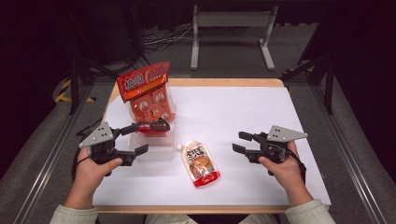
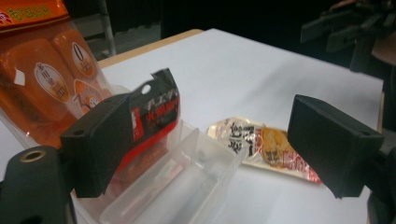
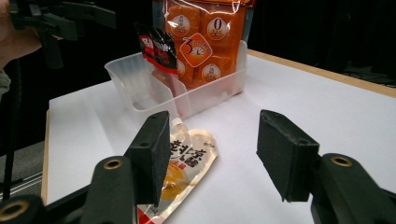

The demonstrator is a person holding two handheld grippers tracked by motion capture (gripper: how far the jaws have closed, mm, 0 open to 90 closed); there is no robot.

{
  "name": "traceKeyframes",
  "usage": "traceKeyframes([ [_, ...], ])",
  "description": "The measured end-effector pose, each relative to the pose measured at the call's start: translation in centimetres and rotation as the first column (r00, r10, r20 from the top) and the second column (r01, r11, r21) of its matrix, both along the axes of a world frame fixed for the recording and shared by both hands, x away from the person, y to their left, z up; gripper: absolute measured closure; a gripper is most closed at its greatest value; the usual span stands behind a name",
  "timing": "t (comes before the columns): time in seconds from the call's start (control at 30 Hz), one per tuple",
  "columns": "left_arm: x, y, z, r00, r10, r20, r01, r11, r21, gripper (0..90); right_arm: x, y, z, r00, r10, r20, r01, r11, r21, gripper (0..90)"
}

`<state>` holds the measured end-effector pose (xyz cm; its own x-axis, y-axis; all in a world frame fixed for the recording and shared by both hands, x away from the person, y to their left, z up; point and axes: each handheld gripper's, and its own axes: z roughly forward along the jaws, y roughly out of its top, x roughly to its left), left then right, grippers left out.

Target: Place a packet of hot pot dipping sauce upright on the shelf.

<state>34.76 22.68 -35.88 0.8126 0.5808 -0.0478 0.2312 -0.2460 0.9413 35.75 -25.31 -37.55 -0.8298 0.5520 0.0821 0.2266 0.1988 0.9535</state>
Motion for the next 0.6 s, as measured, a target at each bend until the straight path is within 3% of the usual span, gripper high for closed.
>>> traceKeyframes([
  [0.07,-0.3,-0.1,0.0,0.9999,-0.012,-0.009,0.012,0.9999,0.001,15.6,0.2,0.5,0.0,0.9999,0.010,-0.008,-0.010,1.000,-0.007,44.8],
  [0.13,-0.6,-0.3,0.1,0.9999,-0.008,0.009,0.008,0.9997,0.022,19.5,0.6,1.3,0.1,0.9996,0.022,-0.017,-0.022,1.000,-0.020,44.2],
  [0.37,-1.3,-0.4,0.2,1.0000,0.000,-0.004,0.001,0.9998,0.017,19.3,2.5,3.5,-0.4,0.9963,0.045,-0.073,-0.049,0.998,-0.045,42.4],
  [0.5,-1.6,-0.4,0.0,0.9997,0.021,-0.011,-0.021,0.9994,0.029,18.9,4.1,5.7,-1.3,0.9892,0.071,-0.128,-0.082,0.993,-0.085,41.6],
  [0.6,-1.8,-0.5,0.0,0.9995,0.030,-0.009,-0.030,0.9988,0.039,18.9,5.0,6.5,-2.0,0.9814,0.079,-0.175,-0.096,0.992,-0.087,41.4],
])
